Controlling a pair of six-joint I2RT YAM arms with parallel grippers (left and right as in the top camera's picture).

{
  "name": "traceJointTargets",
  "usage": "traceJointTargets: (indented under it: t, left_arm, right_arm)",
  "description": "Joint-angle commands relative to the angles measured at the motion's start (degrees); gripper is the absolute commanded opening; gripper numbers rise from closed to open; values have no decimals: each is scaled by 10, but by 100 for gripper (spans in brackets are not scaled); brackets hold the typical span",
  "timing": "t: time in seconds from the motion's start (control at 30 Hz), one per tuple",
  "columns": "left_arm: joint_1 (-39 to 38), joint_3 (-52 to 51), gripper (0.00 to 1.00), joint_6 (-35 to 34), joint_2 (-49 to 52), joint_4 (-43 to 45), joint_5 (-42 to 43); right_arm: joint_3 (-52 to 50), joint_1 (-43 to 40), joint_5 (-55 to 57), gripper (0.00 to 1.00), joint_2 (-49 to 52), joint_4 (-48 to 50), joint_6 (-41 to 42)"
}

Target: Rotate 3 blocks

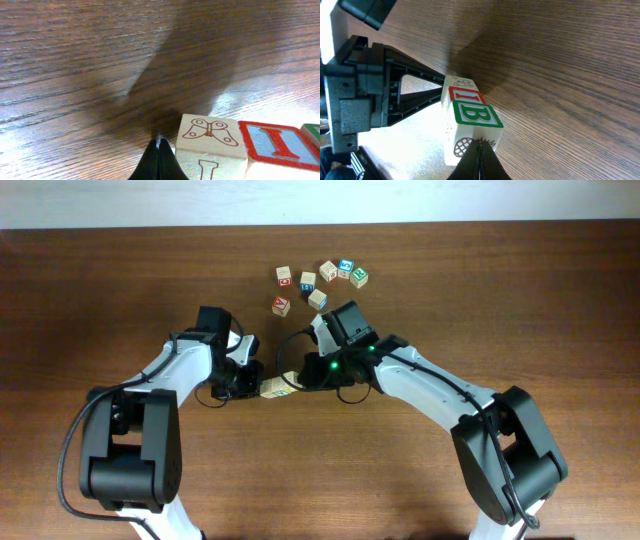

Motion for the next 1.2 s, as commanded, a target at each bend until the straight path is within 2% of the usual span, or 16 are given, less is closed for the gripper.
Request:
traceJointTargets:
  t: [0.0,0.93,1.17]
  left_arm:
    - [-17,-3,0,-2,5,2,99]
    - [-16,-3,0,-2,5,2,97]
    - [-16,-2,0,-2,5,5,90]
  right_arm:
    - [2,37,-39,4,-2,11,4]
    - [2,50,-13,4,-1,21,15]
    - [2,30,2,4,-1,-16,15]
